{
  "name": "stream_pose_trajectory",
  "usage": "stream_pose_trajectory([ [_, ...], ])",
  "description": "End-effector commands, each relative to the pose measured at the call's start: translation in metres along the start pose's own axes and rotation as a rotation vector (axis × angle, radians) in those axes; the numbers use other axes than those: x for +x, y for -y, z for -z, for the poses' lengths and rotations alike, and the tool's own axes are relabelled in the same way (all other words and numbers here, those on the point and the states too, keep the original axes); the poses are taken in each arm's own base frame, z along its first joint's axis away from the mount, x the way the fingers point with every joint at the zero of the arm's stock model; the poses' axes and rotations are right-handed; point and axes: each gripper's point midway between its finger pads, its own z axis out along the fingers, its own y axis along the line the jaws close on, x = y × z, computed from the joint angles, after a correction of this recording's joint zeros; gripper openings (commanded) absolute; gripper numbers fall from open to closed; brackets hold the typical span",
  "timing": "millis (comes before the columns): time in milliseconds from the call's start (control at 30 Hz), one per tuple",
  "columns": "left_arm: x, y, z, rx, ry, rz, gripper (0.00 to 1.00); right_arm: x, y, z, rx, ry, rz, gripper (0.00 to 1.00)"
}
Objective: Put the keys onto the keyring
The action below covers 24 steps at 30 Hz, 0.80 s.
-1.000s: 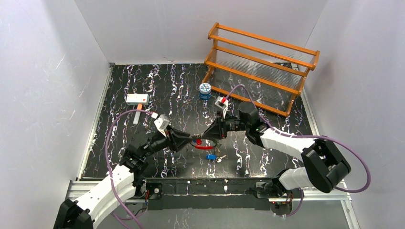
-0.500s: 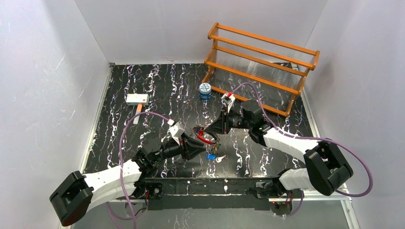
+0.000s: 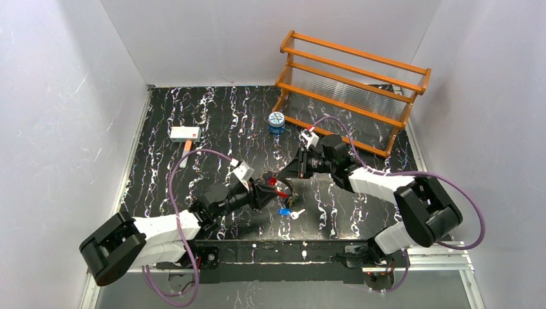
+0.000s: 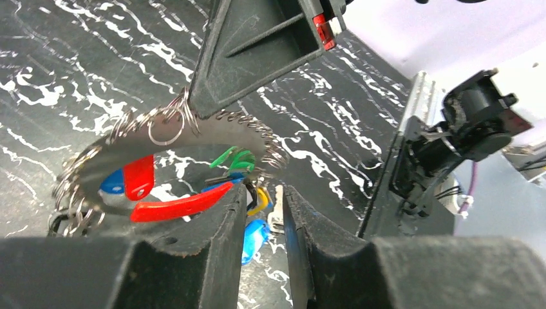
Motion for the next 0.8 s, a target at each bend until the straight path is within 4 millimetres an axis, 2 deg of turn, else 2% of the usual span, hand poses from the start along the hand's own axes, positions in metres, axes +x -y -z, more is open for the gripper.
stream_pose_trajectory([
  [0, -0.018, -0.009, -0.015, -0.052, 0.056, -0.033, 0.25, -0.015, 0.015, 0.0, 0.001, 0.044, -0.112, 0.01],
  [233, -0.005, -0.024, -0.034, -0.101, -0.002, -0.039, 0.17, -0.01, 0.051, 0.007, 0.041, 0.056, -0.223, 0.01],
  [400, 0.005, -0.025, -0.048, -0.075, -0.05, -0.059, 0.17, -0.002, 0.056, 0.009, 0.04, 0.025, -0.26, 0.01],
  [533, 0.009, -0.017, -0.052, 0.003, -0.055, -0.157, 0.27, -0.001, 0.051, 0.01, 0.017, 0.003, -0.275, 0.01],
  [667, 0.014, -0.013, -0.043, 0.072, -0.051, -0.303, 0.45, -0.001, 0.047, 0.013, 0.017, -0.008, -0.274, 0.01],
  [767, 0.022, -0.005, -0.035, 0.147, -0.043, -0.398, 0.49, 0.0, 0.038, 0.016, -0.012, -0.024, -0.26, 0.01],
])
